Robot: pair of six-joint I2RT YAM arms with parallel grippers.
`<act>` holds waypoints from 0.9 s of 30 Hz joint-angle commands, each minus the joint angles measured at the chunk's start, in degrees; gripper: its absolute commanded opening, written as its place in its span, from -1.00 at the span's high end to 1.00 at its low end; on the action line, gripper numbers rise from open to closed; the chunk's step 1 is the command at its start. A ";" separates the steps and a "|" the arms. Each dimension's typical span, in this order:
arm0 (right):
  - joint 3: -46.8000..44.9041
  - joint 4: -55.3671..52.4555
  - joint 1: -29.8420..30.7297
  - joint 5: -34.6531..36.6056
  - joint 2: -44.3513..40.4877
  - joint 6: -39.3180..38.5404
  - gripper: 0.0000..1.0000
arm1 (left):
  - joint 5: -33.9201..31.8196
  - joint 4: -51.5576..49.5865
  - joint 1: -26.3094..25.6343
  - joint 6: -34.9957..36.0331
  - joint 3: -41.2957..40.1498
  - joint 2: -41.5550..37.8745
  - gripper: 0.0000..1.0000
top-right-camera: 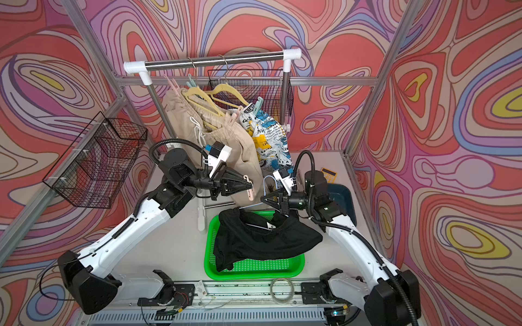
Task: Remove the clothespins securing shorts to the hanger
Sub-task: Place the hanger in the basket.
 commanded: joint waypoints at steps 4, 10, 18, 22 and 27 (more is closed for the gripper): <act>-3.49 -2.18 1.82 3.62 0.93 -1.04 1.00 | -1.65 -5.53 -2.47 5.25 3.62 1.95 1.00; -4.56 -6.64 4.43 6.78 2.89 -3.17 1.00 | -1.56 -5.82 -3.60 5.47 4.74 3.31 1.00; -6.92 -6.60 9.79 12.07 7.78 -3.17 1.00 | -1.61 -5.64 -4.39 5.29 4.63 4.32 1.00; -6.80 -8.15 10.54 15.78 9.90 -3.33 1.00 | -1.56 -5.73 -4.44 5.56 4.81 4.54 1.00; -4.81 -11.31 10.74 18.18 10.42 -3.27 0.92 | -1.36 -5.73 -4.57 5.55 5.17 4.98 1.00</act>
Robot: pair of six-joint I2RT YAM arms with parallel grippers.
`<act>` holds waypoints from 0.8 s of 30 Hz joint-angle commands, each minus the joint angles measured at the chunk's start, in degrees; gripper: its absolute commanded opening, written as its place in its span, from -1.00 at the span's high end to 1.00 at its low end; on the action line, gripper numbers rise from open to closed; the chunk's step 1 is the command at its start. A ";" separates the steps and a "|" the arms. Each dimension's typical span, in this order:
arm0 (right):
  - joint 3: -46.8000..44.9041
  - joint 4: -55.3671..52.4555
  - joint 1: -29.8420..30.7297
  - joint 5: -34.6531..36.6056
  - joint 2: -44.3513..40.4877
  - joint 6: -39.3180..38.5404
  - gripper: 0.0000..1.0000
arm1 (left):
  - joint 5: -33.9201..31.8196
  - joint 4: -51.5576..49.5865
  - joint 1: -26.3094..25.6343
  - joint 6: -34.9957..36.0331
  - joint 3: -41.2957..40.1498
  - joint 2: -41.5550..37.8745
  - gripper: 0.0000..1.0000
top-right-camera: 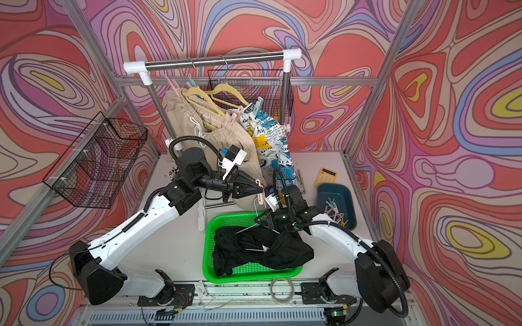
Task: Remove the clothespins securing shorts to the hanger
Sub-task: Place the hanger in the basket.
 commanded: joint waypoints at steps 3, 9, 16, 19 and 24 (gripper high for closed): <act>2.08 -7.55 0.85 6.10 -1.02 -1.36 0.70 | 0.67 0.16 -0.36 1.32 2.30 0.74 1.00; 3.95 -12.38 0.84 10.26 -6.02 -1.23 0.13 | 0.89 0.26 -0.50 1.39 2.52 1.16 1.00; 6.93 -20.06 0.78 17.00 -13.29 -1.50 -0.14 | 1.17 1.09 -0.50 0.81 2.91 1.76 1.00; 9.10 -26.48 0.76 21.12 -16.26 -2.43 -0.14 | 1.23 1.83 -0.72 0.05 3.38 2.54 1.00; 13.19 -33.47 0.79 29.48 -23.98 -0.67 -0.14 | 0.95 0.28 -2.03 1.39 5.81 4.57 1.00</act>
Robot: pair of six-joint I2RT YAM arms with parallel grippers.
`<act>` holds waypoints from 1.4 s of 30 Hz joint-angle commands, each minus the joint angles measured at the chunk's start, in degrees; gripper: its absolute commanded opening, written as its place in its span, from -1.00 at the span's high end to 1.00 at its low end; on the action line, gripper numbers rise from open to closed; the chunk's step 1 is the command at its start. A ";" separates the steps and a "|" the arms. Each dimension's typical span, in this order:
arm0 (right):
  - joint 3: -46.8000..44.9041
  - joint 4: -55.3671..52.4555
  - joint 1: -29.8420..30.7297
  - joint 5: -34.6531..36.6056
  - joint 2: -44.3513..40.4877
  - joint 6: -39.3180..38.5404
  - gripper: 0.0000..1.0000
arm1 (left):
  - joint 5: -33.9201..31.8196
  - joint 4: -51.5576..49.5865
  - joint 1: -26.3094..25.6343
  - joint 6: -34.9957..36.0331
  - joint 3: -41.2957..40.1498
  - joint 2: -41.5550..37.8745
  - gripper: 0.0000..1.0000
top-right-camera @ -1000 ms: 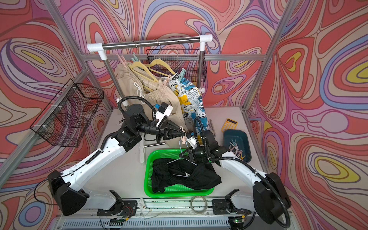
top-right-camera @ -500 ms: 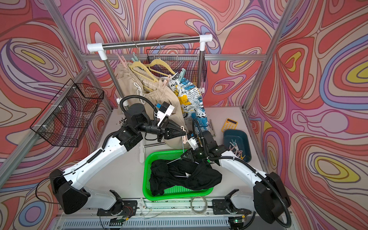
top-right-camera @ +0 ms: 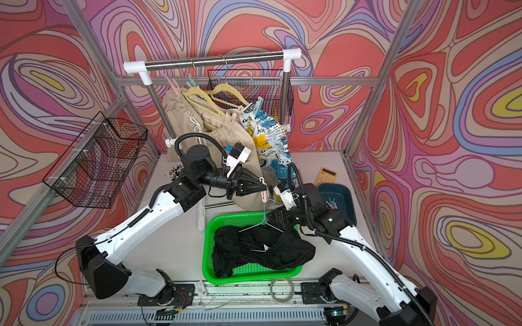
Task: Remove the clothespins securing shorts to the hanger
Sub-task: Place the hanger in the basket, then place the clothespin in the storage box.
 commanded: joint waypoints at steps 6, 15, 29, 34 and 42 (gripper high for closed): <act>12.05 -17.65 0.19 19.52 -6.10 2.59 -0.14 | 2.83 7.91 -2.09 -3.59 3.60 4.86 1.00; 18.52 -19.39 0.17 46.20 -8.31 12.90 -0.09 | 1.13 -0.15 -6.66 2.51 12.15 16.49 1.00; 13.73 -7.30 0.17 19.34 -20.75 10.03 -0.16 | 3.64 18.87 -5.59 -13.52 12.41 21.46 1.00; 9.06 -0.17 0.17 3.56 -15.85 9.19 -0.22 | 5.21 29.02 -4.94 -21.94 10.55 20.67 1.00; 5.97 8.23 0.17 -0.72 -12.07 8.20 -0.18 | 5.56 36.94 -4.94 -28.35 8.09 19.81 1.00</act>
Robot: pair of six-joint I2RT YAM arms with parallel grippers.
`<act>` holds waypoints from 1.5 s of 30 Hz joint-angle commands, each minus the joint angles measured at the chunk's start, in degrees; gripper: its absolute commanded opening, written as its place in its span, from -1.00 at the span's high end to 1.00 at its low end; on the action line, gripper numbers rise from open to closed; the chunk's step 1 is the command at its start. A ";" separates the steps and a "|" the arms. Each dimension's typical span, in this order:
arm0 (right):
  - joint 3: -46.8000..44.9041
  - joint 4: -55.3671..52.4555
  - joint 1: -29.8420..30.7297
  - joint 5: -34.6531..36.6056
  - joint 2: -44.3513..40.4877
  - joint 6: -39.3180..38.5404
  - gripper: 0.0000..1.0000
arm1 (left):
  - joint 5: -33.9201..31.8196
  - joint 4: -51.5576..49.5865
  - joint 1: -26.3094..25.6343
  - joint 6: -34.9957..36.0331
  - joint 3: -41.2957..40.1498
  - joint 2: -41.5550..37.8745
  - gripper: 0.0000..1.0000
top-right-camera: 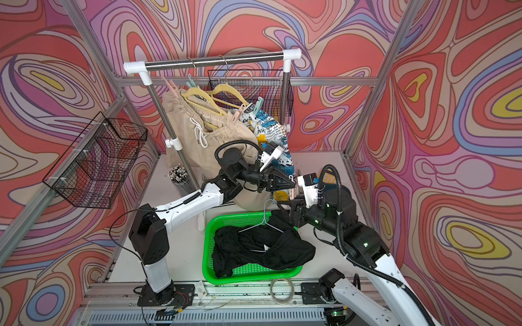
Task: Remove the clothespins securing shorts to the hanger
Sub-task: Place the clothespin in the storage box.
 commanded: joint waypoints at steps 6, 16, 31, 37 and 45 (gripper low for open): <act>2.12 3.92 0.17 -2.03 -2.29 -2.28 -0.09 | 1.83 7.56 0.21 -4.64 -1.97 -3.34 1.00; 4.26 0.72 0.17 -0.01 -3.71 -3.86 0.16 | 2.51 10.41 1.42 -7.16 -2.81 -3.36 1.00; 4.48 3.94 0.25 -1.68 -1.86 -4.33 0.39 | 2.71 11.60 1.57 -8.22 -3.12 -2.48 1.00; 4.31 4.90 0.17 -1.73 -1.43 -4.32 0.42 | 2.96 11.69 1.60 -8.22 -3.11 -2.48 1.00; 3.83 6.36 0.17 -1.08 -1.90 -3.70 0.66 | 3.53 15.36 1.62 -10.20 -3.82 -2.51 0.90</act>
